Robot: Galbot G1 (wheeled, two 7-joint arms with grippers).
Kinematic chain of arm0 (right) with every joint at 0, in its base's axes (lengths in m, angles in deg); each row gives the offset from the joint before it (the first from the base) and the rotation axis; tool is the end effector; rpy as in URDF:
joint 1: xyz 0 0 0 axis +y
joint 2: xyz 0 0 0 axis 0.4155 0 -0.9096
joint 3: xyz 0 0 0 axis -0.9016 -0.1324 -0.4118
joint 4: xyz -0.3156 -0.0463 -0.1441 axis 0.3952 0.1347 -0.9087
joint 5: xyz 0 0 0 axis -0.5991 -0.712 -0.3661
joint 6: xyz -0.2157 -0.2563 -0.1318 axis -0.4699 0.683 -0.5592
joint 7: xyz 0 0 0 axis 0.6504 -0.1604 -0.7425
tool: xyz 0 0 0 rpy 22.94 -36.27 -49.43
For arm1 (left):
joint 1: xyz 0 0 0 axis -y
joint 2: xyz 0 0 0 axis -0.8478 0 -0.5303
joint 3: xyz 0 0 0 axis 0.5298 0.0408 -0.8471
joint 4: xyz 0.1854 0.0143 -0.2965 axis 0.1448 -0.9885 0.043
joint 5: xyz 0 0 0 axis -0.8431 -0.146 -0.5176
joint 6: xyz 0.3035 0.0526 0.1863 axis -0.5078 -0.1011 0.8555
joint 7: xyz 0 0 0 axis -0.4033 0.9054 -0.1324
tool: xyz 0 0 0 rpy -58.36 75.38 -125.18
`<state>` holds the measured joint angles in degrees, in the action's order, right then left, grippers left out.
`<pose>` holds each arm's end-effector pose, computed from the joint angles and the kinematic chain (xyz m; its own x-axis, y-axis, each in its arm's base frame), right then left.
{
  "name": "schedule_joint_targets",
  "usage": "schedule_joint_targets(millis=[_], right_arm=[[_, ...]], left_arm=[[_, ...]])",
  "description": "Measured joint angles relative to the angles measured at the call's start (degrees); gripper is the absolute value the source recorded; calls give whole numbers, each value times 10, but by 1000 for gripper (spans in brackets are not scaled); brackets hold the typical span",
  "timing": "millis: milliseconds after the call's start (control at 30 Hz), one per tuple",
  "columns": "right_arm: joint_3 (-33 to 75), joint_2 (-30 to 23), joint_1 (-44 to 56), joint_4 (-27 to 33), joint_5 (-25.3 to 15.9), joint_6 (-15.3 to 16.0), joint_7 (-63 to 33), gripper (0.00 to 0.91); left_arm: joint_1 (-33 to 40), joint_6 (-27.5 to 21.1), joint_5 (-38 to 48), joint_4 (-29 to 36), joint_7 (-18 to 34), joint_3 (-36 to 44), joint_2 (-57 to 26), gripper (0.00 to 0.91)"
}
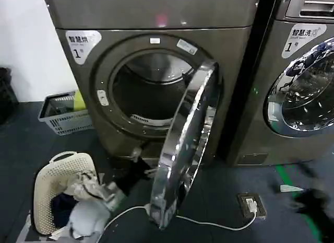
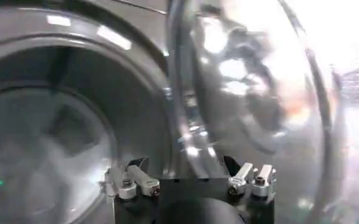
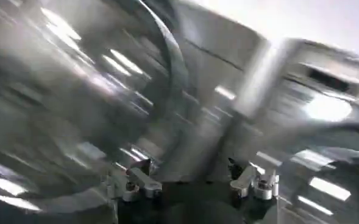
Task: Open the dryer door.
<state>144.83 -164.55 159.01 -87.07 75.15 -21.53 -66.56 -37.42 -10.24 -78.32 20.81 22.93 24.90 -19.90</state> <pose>0.0650 -0.2322 -0.2196 -0.9653 0.0750 -0.2500 0.2030 0.8178 -0.5385 0.2997 -0.0032 -0.2758 -0.6714 0.7305 -0.1251 0.6837 0.6756 0.2760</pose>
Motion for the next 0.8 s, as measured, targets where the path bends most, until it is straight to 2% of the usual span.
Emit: schedule_joint_targets(millis=[100, 233, 467, 800], right_arm=[[71, -42, -16, 6, -30, 57, -114, 907], [179, -77, -49, 32, -38, 107, -200, 907], [309, -96, -74, 80, -20, 110, -237, 907], [390, -101, -78, 96, 18, 126, -243, 907]], left_arm=[[20, -1, 5, -9, 0, 37, -1, 907], [48, -1, 10, -16, 0, 89, 0, 907], [110, -3, 19, -45, 0, 181, 16, 907], [245, -6, 36, -120, 2, 303, 88, 907]])
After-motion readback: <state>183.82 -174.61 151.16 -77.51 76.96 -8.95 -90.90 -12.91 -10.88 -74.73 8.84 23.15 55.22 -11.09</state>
